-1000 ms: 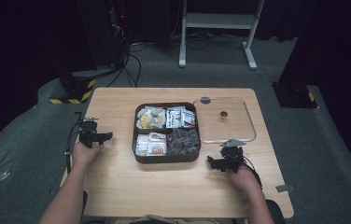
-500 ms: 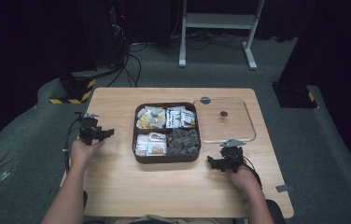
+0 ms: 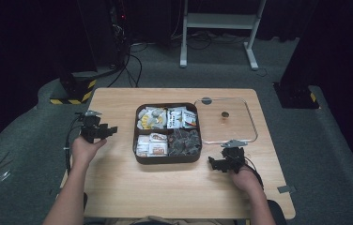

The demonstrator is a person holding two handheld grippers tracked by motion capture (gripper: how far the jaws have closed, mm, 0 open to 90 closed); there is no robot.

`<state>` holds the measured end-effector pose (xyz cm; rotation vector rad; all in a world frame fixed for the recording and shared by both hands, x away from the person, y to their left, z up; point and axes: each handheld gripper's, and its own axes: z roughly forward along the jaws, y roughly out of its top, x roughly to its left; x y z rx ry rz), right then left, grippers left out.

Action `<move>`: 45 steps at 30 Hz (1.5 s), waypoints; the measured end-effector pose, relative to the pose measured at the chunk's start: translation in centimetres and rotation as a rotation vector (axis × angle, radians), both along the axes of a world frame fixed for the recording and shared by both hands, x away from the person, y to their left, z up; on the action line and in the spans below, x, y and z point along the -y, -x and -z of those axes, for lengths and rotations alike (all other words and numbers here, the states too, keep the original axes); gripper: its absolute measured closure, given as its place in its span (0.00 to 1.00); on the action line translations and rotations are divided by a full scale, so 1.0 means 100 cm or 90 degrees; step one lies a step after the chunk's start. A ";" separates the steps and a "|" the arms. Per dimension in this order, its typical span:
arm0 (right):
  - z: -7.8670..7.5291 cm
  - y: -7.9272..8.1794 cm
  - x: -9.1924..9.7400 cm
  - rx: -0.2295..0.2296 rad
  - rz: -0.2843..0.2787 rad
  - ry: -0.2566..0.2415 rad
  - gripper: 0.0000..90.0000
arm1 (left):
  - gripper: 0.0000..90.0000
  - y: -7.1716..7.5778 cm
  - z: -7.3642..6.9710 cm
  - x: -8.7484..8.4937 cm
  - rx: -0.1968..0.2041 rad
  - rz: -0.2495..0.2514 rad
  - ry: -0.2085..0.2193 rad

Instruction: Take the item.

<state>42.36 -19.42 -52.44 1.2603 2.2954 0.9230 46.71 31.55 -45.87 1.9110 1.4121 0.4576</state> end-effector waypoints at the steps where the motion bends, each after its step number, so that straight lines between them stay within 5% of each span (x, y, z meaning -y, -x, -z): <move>1: 0.000 0.000 0.000 0.000 0.000 0.000 0.09 | 0.52 0.000 -0.002 0.002 0.006 0.004 -0.003; 13: 0.000 0.000 0.000 0.001 -0.001 0.001 0.09 | 0.56 0.002 -0.014 0.023 0.008 0.052 0.031; 36: 0.000 0.000 0.000 0.000 -0.002 0.000 0.09 | 0.59 -0.001 -0.020 0.072 0.020 0.149 0.028; 45: 0.000 0.001 0.000 0.001 -0.004 0.001 0.09 | 0.60 -0.005 -0.018 0.092 0.016 0.190 0.007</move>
